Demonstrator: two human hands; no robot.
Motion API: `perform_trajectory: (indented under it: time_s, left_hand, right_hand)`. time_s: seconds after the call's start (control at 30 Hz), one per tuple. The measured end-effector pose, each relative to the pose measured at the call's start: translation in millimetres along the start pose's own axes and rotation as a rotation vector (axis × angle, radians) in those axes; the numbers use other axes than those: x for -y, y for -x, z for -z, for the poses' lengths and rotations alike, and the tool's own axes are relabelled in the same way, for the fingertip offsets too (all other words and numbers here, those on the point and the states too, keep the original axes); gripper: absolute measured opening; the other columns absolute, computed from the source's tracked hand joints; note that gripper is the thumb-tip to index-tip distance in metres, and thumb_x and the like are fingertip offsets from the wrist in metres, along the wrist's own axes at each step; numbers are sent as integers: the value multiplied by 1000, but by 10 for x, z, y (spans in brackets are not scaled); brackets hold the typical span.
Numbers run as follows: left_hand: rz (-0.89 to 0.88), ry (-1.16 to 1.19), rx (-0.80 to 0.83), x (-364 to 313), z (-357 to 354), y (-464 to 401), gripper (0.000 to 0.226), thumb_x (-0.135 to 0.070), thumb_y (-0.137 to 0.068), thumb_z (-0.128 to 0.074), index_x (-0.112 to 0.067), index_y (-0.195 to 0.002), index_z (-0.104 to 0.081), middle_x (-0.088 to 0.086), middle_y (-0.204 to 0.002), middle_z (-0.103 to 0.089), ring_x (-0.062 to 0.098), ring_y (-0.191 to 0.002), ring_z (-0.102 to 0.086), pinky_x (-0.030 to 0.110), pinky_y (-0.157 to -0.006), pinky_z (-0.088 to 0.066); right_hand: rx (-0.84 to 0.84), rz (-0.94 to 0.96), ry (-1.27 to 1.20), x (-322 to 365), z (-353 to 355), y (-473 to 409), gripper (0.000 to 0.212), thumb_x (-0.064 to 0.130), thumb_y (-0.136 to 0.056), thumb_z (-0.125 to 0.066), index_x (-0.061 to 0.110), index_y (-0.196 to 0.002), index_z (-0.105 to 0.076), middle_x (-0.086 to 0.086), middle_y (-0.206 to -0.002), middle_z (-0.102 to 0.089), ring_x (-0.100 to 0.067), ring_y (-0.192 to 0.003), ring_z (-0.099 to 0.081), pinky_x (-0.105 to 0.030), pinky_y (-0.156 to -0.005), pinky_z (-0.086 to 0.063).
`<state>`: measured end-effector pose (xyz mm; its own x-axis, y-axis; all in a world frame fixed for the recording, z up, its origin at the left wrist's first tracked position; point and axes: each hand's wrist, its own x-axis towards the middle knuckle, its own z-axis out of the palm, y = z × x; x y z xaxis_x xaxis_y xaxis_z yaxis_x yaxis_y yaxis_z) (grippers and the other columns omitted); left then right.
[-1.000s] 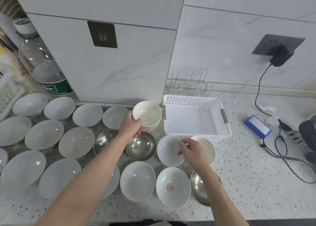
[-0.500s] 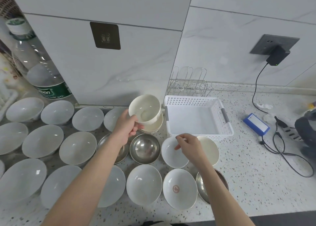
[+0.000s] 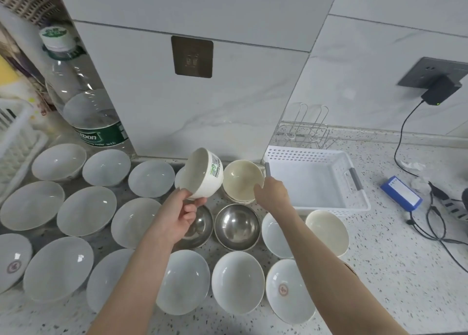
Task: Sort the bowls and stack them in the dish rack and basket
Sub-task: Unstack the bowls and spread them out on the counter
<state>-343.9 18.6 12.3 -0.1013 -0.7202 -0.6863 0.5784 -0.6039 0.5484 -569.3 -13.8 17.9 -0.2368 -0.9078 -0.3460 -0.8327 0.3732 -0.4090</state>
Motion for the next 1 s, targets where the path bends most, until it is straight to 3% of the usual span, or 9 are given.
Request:
perform_trajectory:
  time_s: [0.2, 0.3, 0.47, 0.53, 0.63, 0.7, 0.87, 1.0]
  left_hand:
    - [-71, -90, -6, -55, 144, 91, 20, -5, -95, -46, -14, -106, -60, 18, -73, -70, 4, -33, -48, 12, -29, -24]
    - [-104, -145, -7, -77, 190, 129, 23, -2, -95, -43, -14, -106, -60, 15, -68, -71, 4, -35, -50, 12, -30, -24]
    - [-131, -211, -29, -92, 276, 160, 25, 0, -94, -42, -16, -103, -59, 12, -64, -71, 4, -40, -50, 13, -30, -25]
    - [-126, -228, -36, -88, 294, 163, 27, 0, -93, -42, -17, -106, -60, 13, -64, -71, 4, -40, -48, 14, -30, -26]
    - [-129, -220, -45, -72, 283, 185, 28, 0, -93, -41, -16, -108, -59, 14, -65, -70, 4, -38, -50, 13, -30, -25]
    - [-137, -208, -49, -54, 255, 219, 27, 1, -93, -41, -16, -105, -59, 13, -63, -70, 4, -38, -51, 13, -30, -25]
    - [-155, -195, -49, 20, 136, 326, 26, 0, -94, -43, -18, -103, -60, 14, -67, -68, 4, -38, -51, 13, -31, -25]
    - [-172, -203, -69, 151, -24, 400, 23, 0, -93, -43, -14, -101, -59, 17, -69, -67, 4, -38, -49, 13, -30, -25]
  right_hand:
    - [16, -52, 116, 66, -105, -84, 33, 16, -98, -42, -1, -126, -42, -20, -118, -60, -37, -109, -60, -33, -80, -43]
    - [30, -91, 116, 70, -154, -89, 41, 11, -96, -42, 2, -135, -34, -20, -118, -61, -37, -110, -59, -36, -85, -46]
    - [-4, -106, -87, 56, -137, -132, 70, -1, -83, -40, 12, -149, -21, -20, -106, -65, -38, -101, -63, -42, -87, -52]
    - [-13, -85, -167, 28, -99, -136, 79, -1, -80, -39, 18, -153, -18, -16, -98, -66, -36, -95, -64, -41, -82, -53]
    - [4, -94, -291, -11, -46, -114, 61, -2, -80, -39, 12, -140, -39, -5, -80, -60, -31, -77, -68, -38, -69, -56]
    - [5, -128, -365, -33, -14, -78, 53, -2, -82, -39, 10, -133, -45, 1, -79, -56, -22, -62, -67, -30, -55, -52]
    - [-15, -171, -546, -211, 112, 84, 46, -1, -82, -42, 10, -125, -51, -17, -89, -64, -5, -36, -57, -14, -35, -36]
    - [-26, -214, -743, -445, 306, 265, 37, -6, -82, -42, 4, -114, -58, -14, -59, -59, -6, -30, -46, -15, -32, -30]
